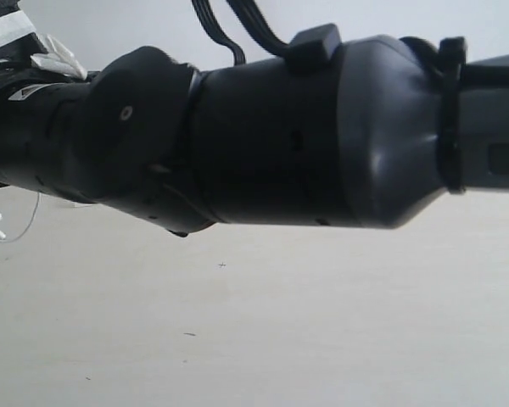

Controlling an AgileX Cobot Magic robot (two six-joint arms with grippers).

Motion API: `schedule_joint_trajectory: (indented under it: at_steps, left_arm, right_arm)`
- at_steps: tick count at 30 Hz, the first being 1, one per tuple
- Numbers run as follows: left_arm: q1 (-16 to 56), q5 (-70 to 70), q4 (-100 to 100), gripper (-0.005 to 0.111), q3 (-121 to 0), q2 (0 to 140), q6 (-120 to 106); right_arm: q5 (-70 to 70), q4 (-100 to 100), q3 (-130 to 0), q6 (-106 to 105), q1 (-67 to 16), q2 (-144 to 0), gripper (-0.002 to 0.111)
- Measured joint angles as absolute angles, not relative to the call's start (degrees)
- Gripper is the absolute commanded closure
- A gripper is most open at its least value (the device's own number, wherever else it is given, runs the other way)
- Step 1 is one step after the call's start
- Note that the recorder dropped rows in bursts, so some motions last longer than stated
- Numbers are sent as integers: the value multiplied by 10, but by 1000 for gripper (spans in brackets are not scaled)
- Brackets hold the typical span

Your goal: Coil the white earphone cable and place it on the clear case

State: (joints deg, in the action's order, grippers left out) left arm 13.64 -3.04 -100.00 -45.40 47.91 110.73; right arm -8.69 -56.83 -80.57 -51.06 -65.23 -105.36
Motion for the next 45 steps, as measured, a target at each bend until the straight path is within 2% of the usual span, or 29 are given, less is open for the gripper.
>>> schedule_joint_trajectory:
  at_steps: [7, 15, 23, 27, 29, 33, 36, 45]
  left_arm:
    - [136, -39, -1000, 107, -454, 479, 1107]
    - [136, -40, -1000, 107, -454, 479, 1107]
    - [136, -40, -1000, 107, -454, 479, 1107]
    - [136, -40, -1000, 107, -454, 479, 1111]
    - [136, -40, -1000, 107, -454, 479, 1112]
    - [136, -40, -1000, 107, -454, 479, 1114]
    - [136, -40, -1000, 107, -454, 479, 1114]
    - [136, -39, -1000, 107, -454, 479, 1122]
  right_arm:
    - [-86, -570, -806, -501, -652, -1054, 49]
    - [-88, -570, -806, -485, -652, -1054, 69]
    - [-101, -571, -806, -484, -652, -1054, 62]
    - [-102, -571, -806, -484, -652, -1054, 63]
    - [-102, -571, -806, -483, -652, -1054, 68]
    - [-103, -571, -806, -483, -652, -1054, 93]
    - [-103, -571, -806, -483, -652, -1054, 106]
    - [-103, -571, -806, -483, -652, -1054, 108]
